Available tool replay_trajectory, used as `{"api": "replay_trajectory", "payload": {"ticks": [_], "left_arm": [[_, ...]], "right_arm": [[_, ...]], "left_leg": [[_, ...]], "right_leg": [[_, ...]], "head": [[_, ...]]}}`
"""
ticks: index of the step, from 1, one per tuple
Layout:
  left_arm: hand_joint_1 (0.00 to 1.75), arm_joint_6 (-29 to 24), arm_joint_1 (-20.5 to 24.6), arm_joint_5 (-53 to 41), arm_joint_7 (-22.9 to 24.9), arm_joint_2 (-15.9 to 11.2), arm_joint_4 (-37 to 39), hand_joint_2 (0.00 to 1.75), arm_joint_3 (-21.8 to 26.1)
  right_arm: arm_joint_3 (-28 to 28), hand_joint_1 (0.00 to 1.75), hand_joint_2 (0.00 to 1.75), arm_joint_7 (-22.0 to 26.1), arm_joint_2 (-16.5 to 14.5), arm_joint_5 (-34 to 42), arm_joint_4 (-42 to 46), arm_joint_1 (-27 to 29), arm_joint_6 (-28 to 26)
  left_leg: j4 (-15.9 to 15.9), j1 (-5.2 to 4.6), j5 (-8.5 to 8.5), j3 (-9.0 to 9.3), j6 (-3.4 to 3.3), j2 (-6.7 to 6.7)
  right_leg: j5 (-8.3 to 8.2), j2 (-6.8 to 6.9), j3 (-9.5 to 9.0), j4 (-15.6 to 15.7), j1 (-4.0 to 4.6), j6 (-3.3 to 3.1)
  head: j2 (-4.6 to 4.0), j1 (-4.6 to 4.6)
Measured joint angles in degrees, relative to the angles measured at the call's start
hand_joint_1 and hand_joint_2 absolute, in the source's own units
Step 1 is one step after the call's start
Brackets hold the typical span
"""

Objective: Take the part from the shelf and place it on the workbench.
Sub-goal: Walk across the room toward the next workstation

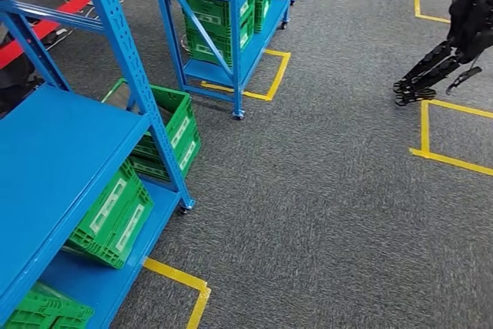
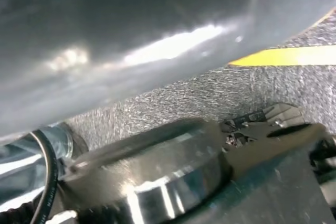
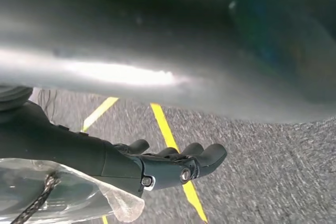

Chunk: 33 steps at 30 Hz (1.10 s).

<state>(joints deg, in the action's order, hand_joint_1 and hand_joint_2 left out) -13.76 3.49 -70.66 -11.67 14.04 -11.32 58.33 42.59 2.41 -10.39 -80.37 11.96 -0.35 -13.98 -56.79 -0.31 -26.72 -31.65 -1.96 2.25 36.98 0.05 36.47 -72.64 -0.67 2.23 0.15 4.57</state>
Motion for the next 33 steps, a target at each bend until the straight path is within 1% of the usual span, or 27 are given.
{"api": "replay_trajectory", "payload": {"ticks": [1, 2, 3, 4, 5, 6, 7, 8, 10, 12, 13, 14, 15, 16, 17, 19, 21, 23, 24, 25, 27, 28, 29, 30, 31, 32, 33], "left_arm": [[0.0, 0.0, 0.0, 0.0, 0.0, 0.0, 0.0, 0.0, 0.0], [0.0, 0.0, -0.1, 0.0, 0.0, 0.0, 0.0, 0.0, 0.0], [0.0, 0.0, 0.0, -0.1, 0.0, 0.0, 0.0, 0.0, 0.0], [0.0, 0.0, 0.0, -0.1, 0.0, 0.0, 0.0, 0.0, 0.0], [0.0, 0.0, 0.1, 0.0, 0.0, 0.0, 0.0, 0.0, 0.1], [0.0, 0.0, 0.1, 0.0, 0.0, 0.0, 0.0, 0.0, 0.1], [0.0, 0.0, 0.0, 0.0, 0.0, 0.0, 0.0, 0.0, 0.2], [0.0, 0.0, -0.1, 0.1, 0.0, 0.0, 0.0, 0.0, 0.2], [0.0, 0.0, -0.1, 0.2, 0.0, 0.0, 0.0, 0.0, 0.2], [0.0, 0.3, 0.1, 0.1, 0.0, 0.0, 0.0, 0.0, 0.3], [0.0, 0.5, 0.1, -0.1, 0.0, 0.0, 0.0, 0.0, 0.3], [0.0, 0.7, 0.1, -0.2, 0.1, 0.0, 0.0, 0.0, 0.3], [0.0, 0.8, 0.0, -0.3, 0.2, 0.0, 0.0, 0.0, 0.3], [0.0, 0.9, -0.1, -0.3, 0.3, -0.1, 0.0, 0.0, 0.3], [0.0, 0.9, -0.2, -0.4, 0.3, -0.1, 0.0, 0.0, 0.3], [0.0, 0.9, 0.0, -0.4, 0.3, -0.1, 0.0, 0.0, 0.3], [0.0, 0.9, 0.1, -0.5, 0.3, -0.1, 0.0, 0.0, 0.3], [0.0, 0.9, -0.1, -0.5, 0.4, -0.2, 0.0, 0.0, 0.3], [0.0, 0.9, -0.2, -0.5, 0.5, -0.2, 0.0, 0.0, 0.3], [0.0, 0.9, -0.2, -0.5, 0.7, -0.2, 0.0, 0.0, 0.3], [0.0, 0.9, 0.0, -0.6, 1.3, -0.1, 0.0, 0.0, 0.3], [0.0, 0.9, 0.0, -0.7, 1.6, -0.1, 0.0, 0.0, 0.3], [0.0, 0.9, 0.0, -0.8, 1.9, -0.1, 0.0, 0.0, 0.3], [0.0, 0.9, 0.0, -0.8, 2.0, -0.1, 0.0, 0.0, 0.3], [0.0, 1.0, 0.0, -0.9, 2.1, -0.1, 0.0, 0.0, 0.3], [0.0, 1.0, 0.0, -0.9, 2.1, -0.1, 0.0, 0.0, 0.3], [0.0, 1.1, 0.0, -1.0, 2.1, 0.0, 0.0, 0.0, 0.3]], "right_arm": [[-0.2, 0.0, 0.0, 0.0, 0.0, -0.2, 0.0, 0.1, 0.1], [-0.4, 0.0, 0.0, 0.1, 0.1, -0.4, 0.0, 0.1, 0.1], [-0.6, 0.0, 0.0, 0.1, 0.1, -0.6, 0.0, 0.1, 0.2], [-0.7, 0.0, 0.0, 0.2, 0.1, -0.8, 0.0, 0.1, 0.2], [-0.9, 0.0, 0.0, 0.2, 0.2, -1.0, 0.0, 0.1, 0.2], [-1.0, 0.0, 0.0, 0.2, 0.2, -1.3, 0.0, 0.2, 0.2], [-1.2, 0.0, 0.0, 0.3, 0.2, -1.6, 0.0, 0.2, 0.1], [-1.5, 0.0, 0.0, 0.3, 0.2, -1.9, 0.0, 0.2, 0.0], [-1.9, 0.0, 0.0, 0.4, 0.1, -2.2, 0.0, 0.3, -0.2], [-2.1, 0.0, 0.0, 0.1, 0.1, -2.6, 0.0, 0.3, -0.2], [-2.2, 0.0, 0.0, 0.0, 0.2, -2.8, 0.0, 0.4, 0.0], [-2.3, 0.0, 0.0, -0.2, 0.2, -2.9, 0.0, 0.4, 0.1], [-2.4, 0.0, 0.0, -0.3, 0.2, -2.9, 0.0, 0.3, 0.2], [-2.4, 0.0, 0.0, -0.3, 0.2, -3.0, 0.0, 0.3, 0.2], [-2.5, 0.0, 0.0, -0.3, 0.2, -3.0, 0.0, 0.2, 0.2], [-2.6, 0.0, 0.0, -0.3, 0.2, -3.1, 0.0, 0.1, 0.2], [-2.6, 0.0, 0.0, -0.3, 0.2, -3.1, 0.0, -0.1, 0.3], [-2.6, 0.0, 0.0, -0.3, 0.2, -3.1, 0.0, -0.4, 0.3], [-2.7, 0.0, 0.0, -0.3, 0.2, -3.2, 0.0, -0.5, 0.3], [-2.8, 0.0, 0.0, -0.4, 0.2, -3.4, 0.1, -0.6, 0.4], [-3.0, 0.0, 0.0, -0.6, 0.2, -3.7, 0.1, -0.5, 0.5], [-3.0, 0.0, 0.0, -0.7, 0.2, -3.8, 0.1, -0.5, 0.7], [-3.1, 0.0, 0.0, -0.7, 0.3, -3.9, 0.1, -0.4, 1.1], [-3.2, 0.0, 0.0, -0.5, 0.4, -4.1, 0.1, -0.3, 1.6], [-3.3, 0.0, 0.0, -0.2, 0.5, -4.2, 0.1, -0.3, 2.1], [-3.4, 0.0, 0.0, 0.1, 0.7, -4.3, 0.1, -0.3, 2.5], [-3.4, 0.0, 0.0, 0.3, 0.9, -4.3, 0.1, -0.3, 2.8]], "left_leg": [[0.0, 0.03, -0.03, 0.14, 0.06, 0.89], [-0.1, 0.08, -0.1, 0.27, 0.19, 1.73], [-0.2, 0.05, -0.18, 0.24, 0.43, 2.49], [-0.4, 0.08, -0.18, 0.05, 0.75, 3.21], [-0.5, 0.15, -0.14, -0.25, 1.13, 3.88], [-0.6, 0.25, 0.01, -0.57, 1.53, 4.58], [-0.6, 0.37, 0.15, -0.82, 1.9, 5.36], [-0.8, 0.38, 0.02, -1.04, 2.23, 5.26], [-3.8, 0.2, -1.82, -2.48, 2.81, 2.69], [-11.0, 0.18, -5.39, -5.87, 3.2, -0.75], [-14.7, 0.25, -6.74, -7.61, 3.32, -1.46], [-16.9, 0.31, -7.15, -8.64, 3.36, -1.79], [-16.9, 0.36, -6.41, -8.61, 3.33, -1.96], [-14.6, 0.36, -4.68, -7.39, 3.18, -2.2], [-10.5, 0.26, -2.48, -5.3, 2.87, -2.88], [-3.3, -0.27, -0.18, -1.57, 2.09, -5.15], [-1.0, -0.74, -0.35, -0.5, 1.46, -6.03], [-0.6, -0.59, -0.17, -0.43, 0.86, -4.83], [-0.3, -0.41, -0.01, -0.26, 0.57, -4.25], [0.0, -0.19, 0.21, -0.09, 0.29, -3.62], [0.3, 0.03, 0.44, 0.02, -0.01, -2.32], [0.2, 0.05, 0.47, -0.01, -0.1, -1.59], [0.2, 0.06, 0.45, 0.02, -0.13, -0.83], [0.2, 0.09, 0.4, 0.09, -0.12, -0.02], [0.1, 0.13, 0.32, 0.19, -0.05, 0.81], [0.0, 0.21, 0.21, 0.31, 0.11, 1.64], [-0.1, 0.29, 0.06, 0.38, 0.33, 2.38]], "right_leg": [[-2.26, -0.35, -1.1, 3.0, -0.04, -0.06], [-4.59, -1.45, -2.81, 7.1, -0.15, -0.12], [-6.24, -3.2, -4.43, 11.0, -0.33, -0.16], [-7.09, -4.71, -5.7, 13.7, -0.47, -0.24], [-7.14, -5.83, -6.33, 14.9, -0.55, -0.33], [-6.95, -6.02, -6.51, 15.1, -0.51, -0.47], [-6.97, -5.29, -6.66, 15.2, -0.49, -0.73], [-7.06, -4.48, -6.76, 15.3, -0.51, -1.02], [-7.19, -2.63, -7.03, 15.7, -0.62, -1.67], [-7.01, -0.63, -7.19, 15.8, -0.44, -2.11], [-6.89, 0.4, -7.25, 15.8, -0.33, -2.23], [-6.76, 1.37, -7.35, 15.8, -0.23, -2.31], [-6.62, 2.23, -7.48, 15.8, -0.15, -2.35], [-6.47, 2.98, -7.7, 15.8, -0.08, -2.34], [-6.29, 3.68, -7.97, 15.8, 0.0, -2.3], [-5.81, 4.9, -8.13, 15.8, 0.29, -1.95], [-5.39, 6.03, -8.2, 15.8, 0.5, -1.45], [-5.07, 6.82, -8.86, 16.0, 0.48, -0.99], [-4.62, 6.09, -8.93, 15.6, 0.43, -0.72], [-3.63, 4.72, -8.38, 14.1, 0.36, -0.44], [-0.59, 1.45, -5.16, 7.7, 0.18, -0.03], [0.71, 0.66, -3.01, 3.8, 0.11, 0.09], [1.1, 0.34, -1.23, 1.1, 0.06, 0.19], [0.35, 0.18, -0.2, 0.2, 0.02, 0.27], [-1.46, -0.01, -0.2, 1.5, -0.05, 0.33], [-3.98, -0.52, -1.13, 4.6, -0.19, 0.39], [-6.03, -1.78, -2.48, 8.3, -0.42, 0.43]], "head": [[0.0, 0.01], [0.0, 0.02], [0.0, 0.01], [0.0, -0.01], [0.0, -0.04], [0.0, -0.07], [0.0, -0.08], [0.0, -0.11], [0.0, -0.46], [0.0, -0.78], [0.0, -0.79], [0.0, -0.78], [0.0, -0.79], [0.0, -0.79], [0.0, -0.8], [0.0, -0.78], [0.0, -0.73], [0.0, -0.74], [0.0, -0.68], [0.0, -0.54], [0.0, -0.22], [0.0, -0.15], [0.0, -0.15], [0.0, -0.16], [0.0, -0.15], [0.0, -0.16], [0.0, -0.16]]}}
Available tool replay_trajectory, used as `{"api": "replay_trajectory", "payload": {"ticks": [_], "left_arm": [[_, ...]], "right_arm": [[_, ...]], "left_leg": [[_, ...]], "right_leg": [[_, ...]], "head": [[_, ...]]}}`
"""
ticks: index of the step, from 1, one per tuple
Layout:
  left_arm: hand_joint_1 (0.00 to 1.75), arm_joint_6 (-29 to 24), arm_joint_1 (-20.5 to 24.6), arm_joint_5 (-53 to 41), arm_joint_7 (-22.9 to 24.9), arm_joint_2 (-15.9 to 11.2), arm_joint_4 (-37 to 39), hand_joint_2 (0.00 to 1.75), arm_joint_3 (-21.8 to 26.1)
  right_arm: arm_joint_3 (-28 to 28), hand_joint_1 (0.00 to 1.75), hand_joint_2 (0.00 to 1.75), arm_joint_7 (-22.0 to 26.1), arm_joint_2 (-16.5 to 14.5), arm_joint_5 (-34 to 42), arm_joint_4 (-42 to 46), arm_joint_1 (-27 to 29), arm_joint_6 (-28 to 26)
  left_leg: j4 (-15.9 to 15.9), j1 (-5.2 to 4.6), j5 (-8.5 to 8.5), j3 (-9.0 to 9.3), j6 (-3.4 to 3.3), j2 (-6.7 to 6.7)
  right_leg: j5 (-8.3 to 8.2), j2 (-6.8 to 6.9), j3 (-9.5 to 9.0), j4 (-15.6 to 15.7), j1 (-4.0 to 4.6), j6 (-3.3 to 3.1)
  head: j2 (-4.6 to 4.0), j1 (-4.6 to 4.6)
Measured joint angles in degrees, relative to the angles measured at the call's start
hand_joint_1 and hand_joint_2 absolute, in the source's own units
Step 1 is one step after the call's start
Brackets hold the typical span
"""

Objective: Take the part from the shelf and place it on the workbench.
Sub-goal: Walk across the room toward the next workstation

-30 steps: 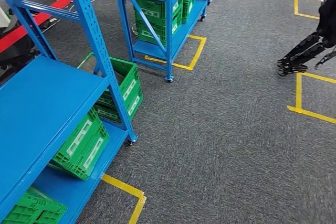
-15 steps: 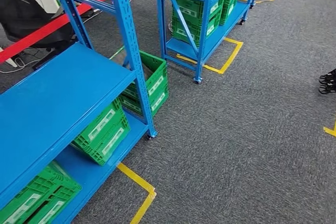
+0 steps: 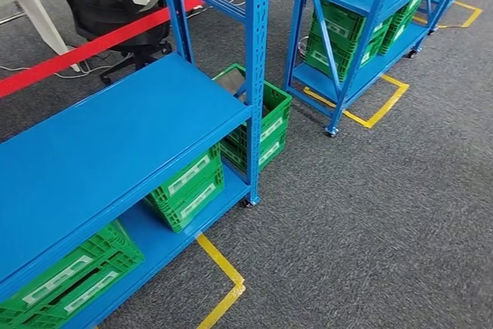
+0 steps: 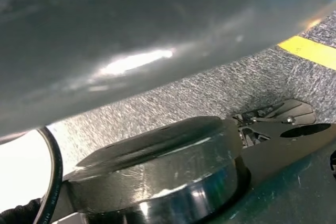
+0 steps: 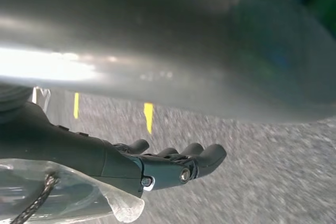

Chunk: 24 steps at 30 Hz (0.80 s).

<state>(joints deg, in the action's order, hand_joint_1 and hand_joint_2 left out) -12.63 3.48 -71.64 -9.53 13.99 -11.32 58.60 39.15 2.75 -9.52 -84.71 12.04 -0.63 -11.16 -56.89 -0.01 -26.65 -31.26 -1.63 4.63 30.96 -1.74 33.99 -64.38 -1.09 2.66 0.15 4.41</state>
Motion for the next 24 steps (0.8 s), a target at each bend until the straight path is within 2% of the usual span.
{"api": "replay_trajectory", "payload": {"ticks": [1, 2, 3, 5, 6, 7, 9, 10, 11, 12, 13, 14, 15, 16, 18, 19, 20, 21, 22, 23, 24], "left_arm": [[0.0, 0.1, 0.1, 0.0, 0.0, 0.0, 0.0, 0.0, 0.0], [0.0, 0.1, 0.1, 0.0, 0.0, 0.0, 0.0, 0.0, 0.0], [0.0, 0.2, 0.1, 0.0, 0.0, 0.0, 0.0, 0.0, 0.0], [0.0, 0.2, 0.0, 0.1, 0.0, 0.0, 0.0, 0.0, 0.0], [0.0, 0.2, -0.1, 0.2, 0.0, 0.0, 0.0, 0.0, 0.0], [0.0, 0.2, -0.1, 0.3, -0.1, 0.0, 0.0, 0.0, 0.0], [0.0, 0.2, 0.1, 0.5, -0.3, 0.0, 0.0, 0.0, 0.0], [0.0, 0.2, 0.1, 0.7, -0.5, 0.0, 0.0, 0.0, 0.0], [0.0, 0.2, 0.2, 0.8, -0.7, 0.0, 0.0, 0.0, 0.1], [0.0, 0.2, 0.1, 0.8, -0.8, -0.1, 0.0, 0.0, 0.1], [0.0, 0.2, 0.0, 0.8, -0.9, -0.1, 0.0, 0.0, 0.2], [0.0, 0.2, 0.0, 0.8, -0.9, -0.1, 0.0, 0.0, 0.2], [0.0, 0.2, -0.1, 0.8, -0.9, -0.1, 0.0, 0.0, 0.3], [0.0, 0.2, 0.0, 0.8, -0.9, -0.2, 0.0, 0.0, 0.3], [0.0, 0.2, 0.2, 0.8, -0.9, -0.2, 0.0, 0.0, 0.3], [0.0, 0.2, 0.3, 0.8, -0.9, -0.2, 0.0, 0.0, 0.3], [0.0, 0.2, 0.2, 0.8, -0.9, -0.3, 0.0, 0.0, 0.3], [0.0, 0.2, 0.1, 0.9, -0.9, -0.3, 0.0, 0.0, 0.3], [0.0, 0.2, 0.0, 0.9, -0.9, -0.3, 0.0, 0.0, 0.3], [0.0, 0.2, 0.0, 0.9, -0.8, -0.2, 0.0, 0.0, 0.4], [0.0, 0.3, 0.1, 0.9, -0.8, -0.2, 0.0, 0.0, 0.4]], "right_arm": [[0.0, 0.0, 0.0, 0.2, 0.1, -0.1, 0.0, 0.0, 0.2], [0.0, 0.0, 0.0, 0.3, 0.2, -0.1, 0.0, 0.0, 0.3], [0.0, 0.0, 0.0, 0.4, 0.2, -0.2, 0.0, 0.0, 0.4], [0.0, 0.0, 0.0, 0.4, 0.3, -0.2, 0.0, -0.1, 0.4], [0.0, 0.0, 0.0, 0.4, 0.4, -0.3, 0.0, -0.1, 0.4], [0.0, 0.0, 0.0, 0.4, 0.4, -0.3, 0.0, -0.1, 0.3], [0.0, 0.0, 0.0, 0.4, 0.4, -0.5, 0.0, 0.0, 0.3], [0.0, 0.0, 0.0, 0.4, 0.4, -0.5, 0.0, 0.1, 0.2], [0.0, 0.0, 0.0, 0.5, 0.4, -0.6, 0.0, 0.2, 0.2], [0.0, 0.0, 0.0, 0.5, 0.5, -0.7, 0.0, 0.2, 0.1], [0.0, 0.0, 0.0, 0.6, 0.5, -0.8, 0.0, 0.2, 0.0], [0.0, 0.0, 0.0, 0.7, 0.5, -1.0, 0.0, 0.1, -0.1], [0.0, 0.0, 0.0, 0.8, 0.5, -1.1, 0.0, 0.1, -0.2], [0.0, 0.0, 0.0, 0.8, 0.4, -1.2, 0.0, 0.0, -0.3], [0.0, 0.0, 0.0, 0.9, 0.4, -1.2, 0.0, 0.0, -0.4], [0.0, 0.0, 0.0, 0.9, 0.4, -1.2, 0.0, -0.1, -0.5], [0.0, 0.0, 0.0, 0.9, 0.4, -1.2, 0.1, -0.2, -0.5], [0.0, 0.0, 0.0, 0.9, 0.4, -1.2, 0.1, -0.4, -0.5], [0.0, 0.0, 0.0, 0.9, 0.4, -1.2, 0.1, -0.4, -0.5], [0.0, 0.0, 0.0, 0.9, 0.4, -1.2, 0.2, -0.4, -0.5], [0.0, 0.0, 0.0, 0.8, 0.4, -1.2, 0.2, -0.3, -0.5]], "left_leg": [[-0.3, 0.0, -0.19, -0.09, 0.31, 0.74], [-0.5, 0.02, -0.27, -0.29, 0.65, 1.39], [-0.7, 0.05, -0.27, -0.56, 1.0, 1.97], [-0.7, 0.26, -0.12, -1.01, 1.69, 3.12], [-1.0, 0.26, -0.38, -1.23, 1.99, 2.71], [-2.3, 0.22, -1.2, -1.79, 2.29, 1.55], [-8.0, 0.1, -4.42, -4.46, 2.76, -2.06], [-12.0, 0.14, -6.23, -6.36, 2.92, -3.26], [-15.3, 0.2, -7.4, -7.9, 3.0, -3.85], [-16.9, 0.24, -7.58, -8.66, 2.98, -4.15], [-16.3, 0.24, -6.66, -8.32, 2.85, -4.33], [-13.6, 0.16, -4.89, -6.9, 2.56, -4.67], [-9.7, -0.05, -2.86, -4.82, 2.08, -5.65], [-5.8, -0.42, -1.54, -2.83, 1.55, -7.12], [-1.4, -1.08, -0.69, -0.74, 0.74, -9.2], [-1.0, -1.26, -0.94, -0.7, 0.57, -9.22], [-0.8, -1.21, -0.84, -0.74, 0.4, -8.49], [-0.5, -1.06, -0.64, -0.58, 0.2, -7.81], [-0.1, -0.84, -0.38, -0.39, -0.07, -7.11], [0.3, -0.59, -0.12, -0.2, -0.32, -6.38], [0.5, -0.43, 0.03, -0.11, -0.48, -5.66]], "right_leg": [[-1.3, -1.4, -1.28, 3.3, -0.23, -0.05], [-1.86, -2.52, -2.21, 5.3, -0.37, -0.22], [-1.7, -3.19, -2.63, 6.1, -0.38, -0.49], [-1.75, -2.27, -2.85, 6.2, -0.29, -1.23], [-1.79, -1.59, -2.91, 6.3, -0.3, -1.59], [-1.81, -0.79, -2.99, 6.4, -0.34, -1.95], [-1.7, 0.98, -3.1, 6.5, -0.21, -2.51], [-1.59, 1.97, -3.12, 6.5, -0.08, -2.71], [-1.49, 2.93, -3.14, 6.4, 0.04, -2.84], [-1.38, 3.83, -3.18, 6.4, 0.15, -2.92], [-1.27, 4.62, -3.28, 6.4, 0.27, -2.96], [-1.15, 5.33, -3.44, 6.4, 0.38, -2.97], [-1.01, 6.02, -3.66, 6.5, 0.49, -2.95], [-0.82, 6.68, -3.87, 6.4, 0.71, -2.83], [-0.49, 8.01, -4.13, 6.4, 0.97, -2.48], [-0.38, 8.67, -4.27, 6.5, 1.06, -2.27], [-0.3, 9.32, -4.5, 6.7, 1.07, -2.03], [-0.06, 8.98, -4.63, 6.6, 1.04, -1.74], [0.6, 7.64, -4.4, 5.8, 0.94, -1.43], [1.74, 5.85, -3.6, 4.0, 0.81, -1.11], [3.39, 3.78, -2.04, 0.8, 0.63, -0.86]], "head": [[0.0, -0.01], [0.0, -0.01], [0.0, -0.02], [0.0, -0.03], [0.0, -0.08], [0.0, -0.25], [0.0, -0.61], [0.0, -0.75], [0.0, -0.75], [0.0, -0.76], [0.0, -0.77], [0.0, -0.78], [0.0, -0.78], [0.0, -0.76], [0.0, -0.69], [0.0, -0.68], [0.0, -0.68], [0.0, -0.65], [0.0, -0.56], [0.0, -0.44], [0.0, -0.31]]}}
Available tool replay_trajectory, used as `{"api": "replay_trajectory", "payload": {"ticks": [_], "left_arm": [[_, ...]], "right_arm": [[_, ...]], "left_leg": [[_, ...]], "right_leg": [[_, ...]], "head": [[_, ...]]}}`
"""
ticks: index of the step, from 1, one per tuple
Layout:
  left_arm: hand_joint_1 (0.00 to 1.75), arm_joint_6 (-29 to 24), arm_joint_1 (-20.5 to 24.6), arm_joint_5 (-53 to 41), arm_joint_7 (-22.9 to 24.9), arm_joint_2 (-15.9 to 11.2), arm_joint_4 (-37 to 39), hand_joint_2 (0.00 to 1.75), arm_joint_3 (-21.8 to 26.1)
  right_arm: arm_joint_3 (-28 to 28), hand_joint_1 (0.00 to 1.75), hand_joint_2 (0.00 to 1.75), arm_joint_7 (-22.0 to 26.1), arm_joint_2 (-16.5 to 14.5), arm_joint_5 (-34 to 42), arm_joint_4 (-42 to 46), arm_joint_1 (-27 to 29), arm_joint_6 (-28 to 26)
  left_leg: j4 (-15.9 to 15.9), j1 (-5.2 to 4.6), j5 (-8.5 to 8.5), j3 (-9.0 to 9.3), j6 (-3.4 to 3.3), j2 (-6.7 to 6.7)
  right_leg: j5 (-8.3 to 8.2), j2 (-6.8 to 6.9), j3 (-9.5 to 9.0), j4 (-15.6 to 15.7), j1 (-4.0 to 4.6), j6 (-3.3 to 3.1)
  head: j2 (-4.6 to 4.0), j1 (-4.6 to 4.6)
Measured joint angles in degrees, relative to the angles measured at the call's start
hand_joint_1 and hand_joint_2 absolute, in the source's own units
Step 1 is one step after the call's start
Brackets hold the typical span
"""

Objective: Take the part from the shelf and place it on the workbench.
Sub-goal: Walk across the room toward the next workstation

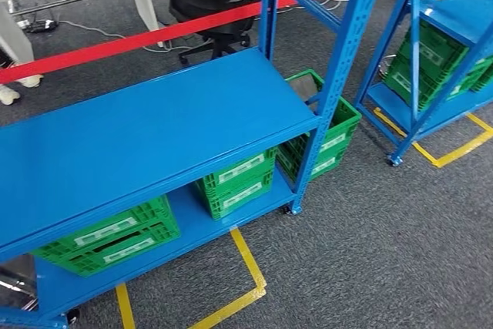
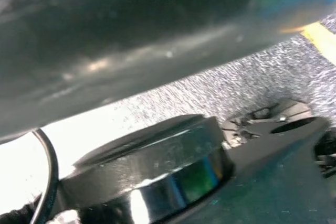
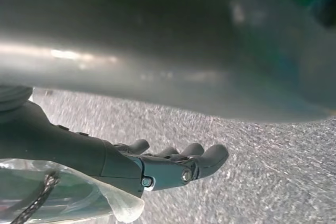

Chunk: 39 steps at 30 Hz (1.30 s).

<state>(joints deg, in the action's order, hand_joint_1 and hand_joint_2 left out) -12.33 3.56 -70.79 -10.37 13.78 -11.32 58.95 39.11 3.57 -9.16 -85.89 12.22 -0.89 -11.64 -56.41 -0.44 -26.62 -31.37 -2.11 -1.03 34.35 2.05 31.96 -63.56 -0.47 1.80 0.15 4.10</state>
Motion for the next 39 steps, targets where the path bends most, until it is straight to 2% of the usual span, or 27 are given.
{"api": "replay_trajectory", "payload": {"ticks": [1, 2, 3, 4, 5, 6, 7, 8, 9, 10, 11, 13, 14, 15, 17, 18, 24, 25, 28, 29, 36, 39], "left_arm": [[0.0, 0.1, 0.1, 0.0, 0.0, 0.0, 0.0, 0.0, 0.0], [0.0, 0.2, 0.2, -0.1, 0.0, 0.0, 0.0, 0.0, 0.0], [0.0, 0.3, 0.1, -0.1, 0.1, 0.0, 0.0, 0.0, 0.0], [0.0, 0.4, 0.0, -0.2, 0.1, 0.0, 0.0, 0.0, 0.0], [0.0, 0.5, 0.0, -0.3, 0.1, 0.0, 0.0, 0.0, 0.0], [0.0, 0.5, 0.0, -0.4, 0.1, 0.0, 0.0, 0.0, 0.0], [0.0, 0.4, 0.0, -0.4, 0.1, 0.0, 0.0, 0.0, 0.0], [0.0, 0.3, 0.1, -0.6, 0.1, 0.0, 0.0, 0.0, 0.0], [0.0, 0.1, 0.1, -0.8, 0.1, 0.0, 0.0, 0.0, 0.0], [0.0, -0.1, 0.1, -1.1, 0.2, 0.0, 0.0, 0.0, 0.0], [0.0, -0.3, 0.1, -1.5, 0.2, 0.0, 0.0, 0.0, 0.0], [0.0, -0.4, -0.1, -2.3, 0.2, -0.1, 0.0, 0.0, 0.0], [0.0, -0.4, -0.1, -2.6, 0.2, -0.1, 0.0, 0.0, -0.1], [0.0, -0.4, 0.0, -2.9, 0.2, -0.1, 0.0, 0.44, -0.1], [0.0, -0.4, 0.0, -3.3, 0.2, -0.2, 0.0, 1.31, -0.1], [0.0, -0.4, 0.0, -3.6, 0.2, -0.2, 0.0, 1.75, -0.2], [0.0, -0.4, 0.0, -4.5, 0.3, -0.2, 0.0, 1.75, -0.6], [0.0, -0.4, 0.0, -4.6, 0.3, -0.2, 0.0, 1.75, -0.6], [0.0, -0.4, 0.0, -4.8, 0.3, -0.2, 0.0, 1.75, -0.6], [0.0, -0.3, 0.0, -4.8, 0.3, -0.2, 0.0, 1.75, -0.6], [0.0, -0.1, 0.0, -4.7, 0.1, -0.2, 0.0, 1.75, -0.6], [0.0, -0.5, 0.0, -5.2, -0.7, -0.2, 0.0, 0.44, -0.7]], "right_arm": [[0.0, 0.0, 0.0, -0.1, 0.0, 0.0, 0.0, 0.1, 0.1], [0.0, 0.0, 0.0, -0.2, 0.0, 0.1, 0.0, 0.2, 0.1], [0.0, 0.0, 0.0, -0.3, 0.0, 0.1, 0.0, 0.3, 0.2], [0.0, 0.0, 0.0, -0.3, 0.0, 0.1, 0.0, 0.3, 0.3], [0.1, 0.0, 0.0, -0.3, 0.0, 0.2, 0.0, 0.2, 0.3], [0.1, 0.0, 0.0, -0.4, 0.0, 0.2, 0.0, 0.2, 0.4], [0.1, 0.0, 0.0, -0.4, 0.0, 0.2, 0.0, 0.2, 0.4], [0.1, 0.0, 0.0, -0.4, 0.0, 0.3, 0.0, 0.3, 0.2], [0.1, 0.0, 0.0, -0.6, 0.0, 0.4, 0.0, 0.3, 0.0], [0.2, 0.0, 0.0, -0.8, 0.0, 0.7, 0.0, 0.3, -0.3], [0.3, 0.0, 0.0, -1.0, -0.1, 0.9, 0.0, 0.2, -0.4], [0.6, 0.0, 0.0, -1.4, -0.5, 1.4, 0.0, -0.1, -0.4], [0.8, 0.0, 0.0, -1.4, -0.7, 1.6, 0.0, -0.3, -0.2], [1.0, 0.0, 0.0, -1.5, -0.9, 1.8, 0.0, -0.5, -0.1], [1.5, 0.0, 0.0, -1.6, -1.2, 2.4, 0.0, -0.8, 0.2], [1.7, 0.0, 0.0, -1.7, -1.3, 2.7, 0.0, -1.0, 0.4], [3.4, 0.0, 0.0, -2.8, -1.4, 3.6, 0.0, -1.2, 1.2], [3.5, 0.0, 0.0, -2.9, -1.4, 3.6, 0.0, -1.2, 1.2], [3.9, 0.0, 1.31, -2.8, -1.4, 3.5, 0.0, -1.3, 1.2], [4.2, 0.0, 1.75, -2.5, -1.4, 3.6, 0.0, -1.3, 1.2], [6.0, 0.0, 1.75, 1.8, -1.4, 5.7, 0.0, -1.4, 2.0], [6.4, 0.0, 0.44, 1.8, -1.4, 5.4, 0.0, -1.4, 1.9]], "left_leg": [[0.0, 0.07, 0.03, -0.04, -0.13, 0.79], [0.0, 0.09, 0.01, -0.06, -0.17, 1.59], [-0.1, 0.1, -0.02, -0.01, -0.16, 2.4], [-0.1, 0.13, -0.08, 0.08, -0.09, 3.24], [-0.2, 0.2, -0.17, 0.21, 0.06, 4.11], [-0.4, 0.3, -0.34, 0.34, 0.31, 4.98], [-0.6, 0.31, -0.54, 0.35, 0.63, 5.8], [-1.0, 0.33, -0.73, 0.2, 0.96, 6.53], [-1.3, 0.37, -0.83, -0.05, 1.3, 7.13], [-1.4, 0.42, -0.81, -0.34, 1.62, 7.63], [-1.5, 0.55, -0.75, -0.55, 1.89, 8.11], [-1.7, 0.62, -0.63, -0.64, 2.32, 7.44], [-1.7, 0.51, -0.72, -0.51, 1.98, 6.83], [-1.8, 0.4, -0.8, -0.37, 1.16, 6.08], [-1.6, 0.21, -0.95, -0.09, -0.6, 5.85], [-1.5, 0.19, -0.92, -0.08, -1.01, 5.84], [-1.4, 0.28, -0.6, -0.12, -0.23, 5.83], [-1.3, 0.3, -0.65, -0.1, 0.11, 5.83], [-1.1, 0.43, -0.77, -0.06, 1.78, 5.82], [-1.1, 0.46, -0.79, -0.05, 2.1, 5.82], [-1.1, 0.33, -0.84, -0.08, 2.23, 5.82], [-1.2, 0.27, -0.86, -0.1, 2.2, 5.81]], "right_leg": [[1.77, -1.26, 1.99, -4.0, -0.12, 0.18], [3.04, -1.71, 3.9, -7.5, -0.17, 0.32], [3.36, -1.87, 5.25, -9.8, -0.2, 0.44], [2.43, -1.93, 5.57, -9.8, -0.23, 0.53], [0.39, -2.12, 4.77, -7.5, -0.3, 0.6], [-2.08, -2.86, 3.2, -3.6, -0.47, 0.69], [-3.78, -4.36, 1.58, 0.2, -0.68, 0.76], [-4.73, -5.79, 0.22, 3.1, -0.9, 0.69], [-4.87, -6.94, -0.57, 4.6, -1.01, 0.54], [-4.51, -7.46, -0.85, 4.9, -0.97, 0.26], [-4.49, -7.11, -1.01, 5.0, -0.91, -0.12], [-4.48, -6.33, -1.04, 5.0, -0.82, -0.65], [-4.38, -5.95, -1.04, 5.1, -0.81, -0.8], [-4.22, -5.6, -1.06, 5.1, -0.72, -0.89], [-3.94, -5.11, -1.17, 5.1, -0.44, -1.07], [-3.89, -4.98, -1.38, 5.1, -0.34, -1.18], [-3.91, -4.93, -1.84, 5.0, -0.09, -1.49], [-3.87, -4.93, -1.84, 5.0, -0.09, -1.53], [-3.79, -4.92, -1.82, 5.0, -0.07, -1.59], [-3.78, -4.92, -1.82, 5.0, -0.07, -1.58], [-3.79, -4.91, -1.91, 5.1, -0.25, -1.53], [-3.81, -4.91, -1.94, 5.2, -0.29, -1.5]], "head": [[0.0, 0.06], [0.0, 0.07], [0.0, 0.05], [0.0, 0.04], [0.0, 0.04], [0.0, 0.05], [0.0, 0.06], [0.01, 0.05], [0.01, 0.04], [0.01, 0.03], [0.01, 0.02], [0.0, -0.09], [0.0, -0.22], [0.0, -0.34], [0.0, -0.46], [0.0, -0.47], [0.0, -0.46], [0.0, -0.47], [0.0, -0.46], [0.0, -0.45], [0.0, -0.43], [0.0, -0.43]]}}
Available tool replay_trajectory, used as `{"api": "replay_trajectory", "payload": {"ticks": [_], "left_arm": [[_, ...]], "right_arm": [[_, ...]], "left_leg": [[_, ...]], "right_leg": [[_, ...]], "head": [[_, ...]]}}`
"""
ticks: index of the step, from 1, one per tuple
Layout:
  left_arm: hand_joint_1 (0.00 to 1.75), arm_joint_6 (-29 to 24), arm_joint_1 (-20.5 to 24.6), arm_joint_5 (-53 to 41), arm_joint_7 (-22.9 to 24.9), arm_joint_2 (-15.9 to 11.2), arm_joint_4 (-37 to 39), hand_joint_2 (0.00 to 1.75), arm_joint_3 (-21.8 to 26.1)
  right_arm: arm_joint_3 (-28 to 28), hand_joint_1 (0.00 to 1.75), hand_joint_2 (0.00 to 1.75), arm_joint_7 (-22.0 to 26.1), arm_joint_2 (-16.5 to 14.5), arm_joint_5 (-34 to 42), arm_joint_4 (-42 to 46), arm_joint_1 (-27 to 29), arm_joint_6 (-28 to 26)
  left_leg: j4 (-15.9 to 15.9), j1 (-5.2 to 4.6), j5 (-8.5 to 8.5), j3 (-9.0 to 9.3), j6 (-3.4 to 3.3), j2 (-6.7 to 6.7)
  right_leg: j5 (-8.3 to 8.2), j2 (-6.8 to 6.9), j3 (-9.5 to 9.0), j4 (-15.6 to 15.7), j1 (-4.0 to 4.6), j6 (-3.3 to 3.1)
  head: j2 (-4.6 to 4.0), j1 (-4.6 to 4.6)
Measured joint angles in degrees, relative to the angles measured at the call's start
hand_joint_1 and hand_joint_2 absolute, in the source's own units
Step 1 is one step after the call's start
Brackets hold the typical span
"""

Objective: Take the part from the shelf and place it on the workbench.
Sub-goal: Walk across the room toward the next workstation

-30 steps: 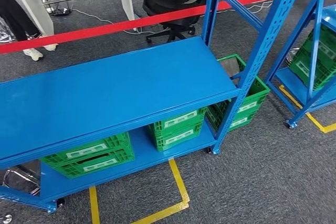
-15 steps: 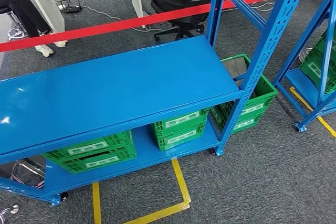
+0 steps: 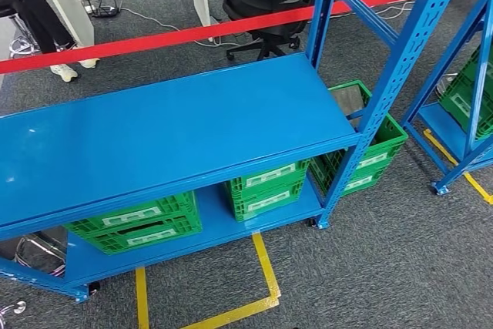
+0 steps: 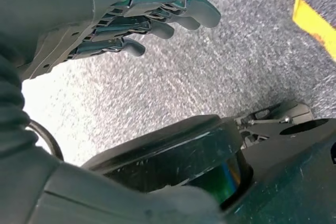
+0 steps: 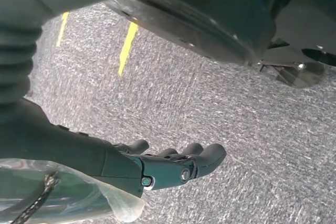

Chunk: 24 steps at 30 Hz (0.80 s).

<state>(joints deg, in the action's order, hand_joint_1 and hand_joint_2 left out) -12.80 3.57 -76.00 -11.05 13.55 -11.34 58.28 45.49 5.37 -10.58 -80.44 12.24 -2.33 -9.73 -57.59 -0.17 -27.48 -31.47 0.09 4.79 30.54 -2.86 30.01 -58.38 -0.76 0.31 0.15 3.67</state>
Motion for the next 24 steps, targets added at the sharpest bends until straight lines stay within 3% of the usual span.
{"api": "replay_trajectory", "payload": {"ticks": [1, 22, 24], "left_arm": [[0.0, 0.0, 0.0, -0.1, -0.3, 0.0, 0.0, 0.0, 0.0], [0.0, 1.3, 0.0, -0.7, -1.1, 0.0, 0.0, 0.0, -0.2], [0.0, 1.3, 0.0, -0.7, -1.1, 0.0, 0.0, 0.87, -0.3]], "right_arm": [[0.0, 0.0, 0.0, -0.4, 0.0, -0.2, 0.0, 0.0, 0.1], [0.5, 0.0, 0.0, 1.2, -0.1, -1.5, 0.0, -0.1, 1.2], [0.5, 0.0, 0.0, 1.3, -0.1, -1.4, 0.0, -0.1, 1.0]], "left_leg": [[0.0, -0.02, -0.01, -0.01, -0.01, 0.0], [-0.2, -0.03, -0.04, -0.05, -0.06, 0.0], [-0.2, -0.03, -0.04, -0.05, -0.06, 0.0]], "right_leg": [[0.0, 0.0, 0.0, 0.0, -0.01, 0.01], [-0.02, 0.0, -0.01, 0.0, -0.01, 0.05], [-0.02, 0.0, -0.01, 0.0, -0.01, 0.05]], "head": [[0.0, 0.0], [0.0, -0.02], [0.0, -0.01]]}}
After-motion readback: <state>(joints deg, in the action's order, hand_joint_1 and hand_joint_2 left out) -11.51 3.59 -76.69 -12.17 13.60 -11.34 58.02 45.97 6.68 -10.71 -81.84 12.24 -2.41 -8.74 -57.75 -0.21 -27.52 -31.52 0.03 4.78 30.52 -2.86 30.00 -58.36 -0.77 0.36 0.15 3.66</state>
